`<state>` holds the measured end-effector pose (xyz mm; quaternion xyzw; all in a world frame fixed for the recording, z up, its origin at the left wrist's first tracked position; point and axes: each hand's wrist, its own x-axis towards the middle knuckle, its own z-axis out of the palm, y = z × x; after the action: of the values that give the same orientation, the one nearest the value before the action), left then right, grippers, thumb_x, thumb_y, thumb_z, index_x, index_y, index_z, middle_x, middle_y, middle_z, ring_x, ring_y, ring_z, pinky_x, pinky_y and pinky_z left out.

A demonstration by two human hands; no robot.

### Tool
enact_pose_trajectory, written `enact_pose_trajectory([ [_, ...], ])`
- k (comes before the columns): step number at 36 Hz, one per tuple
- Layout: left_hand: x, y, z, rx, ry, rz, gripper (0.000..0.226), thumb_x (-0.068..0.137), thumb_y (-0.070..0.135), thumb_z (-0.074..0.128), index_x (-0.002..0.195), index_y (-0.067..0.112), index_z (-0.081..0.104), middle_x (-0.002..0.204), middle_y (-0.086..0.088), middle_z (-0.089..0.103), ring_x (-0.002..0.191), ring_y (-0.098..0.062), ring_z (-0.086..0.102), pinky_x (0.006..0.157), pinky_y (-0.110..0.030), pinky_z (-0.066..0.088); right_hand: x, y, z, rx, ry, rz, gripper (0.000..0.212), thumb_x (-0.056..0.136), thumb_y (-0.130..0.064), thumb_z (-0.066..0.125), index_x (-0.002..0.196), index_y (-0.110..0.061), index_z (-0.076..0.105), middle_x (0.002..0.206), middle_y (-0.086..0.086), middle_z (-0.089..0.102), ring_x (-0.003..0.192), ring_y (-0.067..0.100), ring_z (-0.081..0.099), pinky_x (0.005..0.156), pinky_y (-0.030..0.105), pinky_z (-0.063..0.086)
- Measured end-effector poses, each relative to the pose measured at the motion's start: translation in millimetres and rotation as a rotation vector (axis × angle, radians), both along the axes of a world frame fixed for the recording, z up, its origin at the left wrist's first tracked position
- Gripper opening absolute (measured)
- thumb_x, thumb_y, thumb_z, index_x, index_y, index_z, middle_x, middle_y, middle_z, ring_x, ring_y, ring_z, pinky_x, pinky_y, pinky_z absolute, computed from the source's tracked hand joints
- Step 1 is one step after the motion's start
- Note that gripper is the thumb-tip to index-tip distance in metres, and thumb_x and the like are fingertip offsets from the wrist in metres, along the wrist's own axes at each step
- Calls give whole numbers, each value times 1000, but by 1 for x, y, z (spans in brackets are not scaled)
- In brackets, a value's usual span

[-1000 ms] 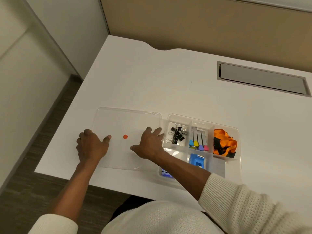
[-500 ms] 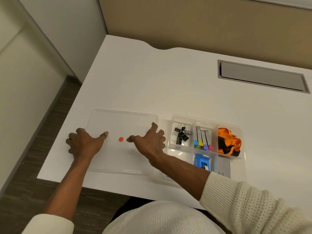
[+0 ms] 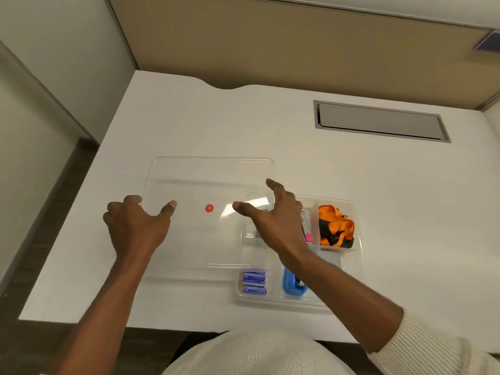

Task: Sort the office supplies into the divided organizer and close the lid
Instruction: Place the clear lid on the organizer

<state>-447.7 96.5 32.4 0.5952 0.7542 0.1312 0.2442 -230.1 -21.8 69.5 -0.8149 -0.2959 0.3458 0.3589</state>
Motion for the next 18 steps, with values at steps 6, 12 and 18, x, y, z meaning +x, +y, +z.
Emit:
enact_pose_trajectory([
  [6,77,-48,-2,-10,-69,-202,81,77,60,77,136,9,53,130,-14,51,129,-33,45,100,-46,48,78,-54,-8,-64,-110,-117,99,65,-74,73,150,-38,36,148,0,43,139,24,34,113,52,35],
  [12,123,-100,-8,-48,-22,-354,83,81,57,76,141,7,47,133,-15,45,130,-31,40,97,-41,47,128,-108,-23,-126,-119,-170,105,51,-81,67,144,-39,42,140,2,51,132,27,46,107,55,43],
  [18,140,-136,-23,-34,83,-419,90,78,58,77,140,3,44,131,-16,45,126,-32,40,94,-42,51,140,-145,-40,-100,-151,-101,89,59,-69,73,139,-39,48,115,-18,50,124,20,48,104,48,45],
])
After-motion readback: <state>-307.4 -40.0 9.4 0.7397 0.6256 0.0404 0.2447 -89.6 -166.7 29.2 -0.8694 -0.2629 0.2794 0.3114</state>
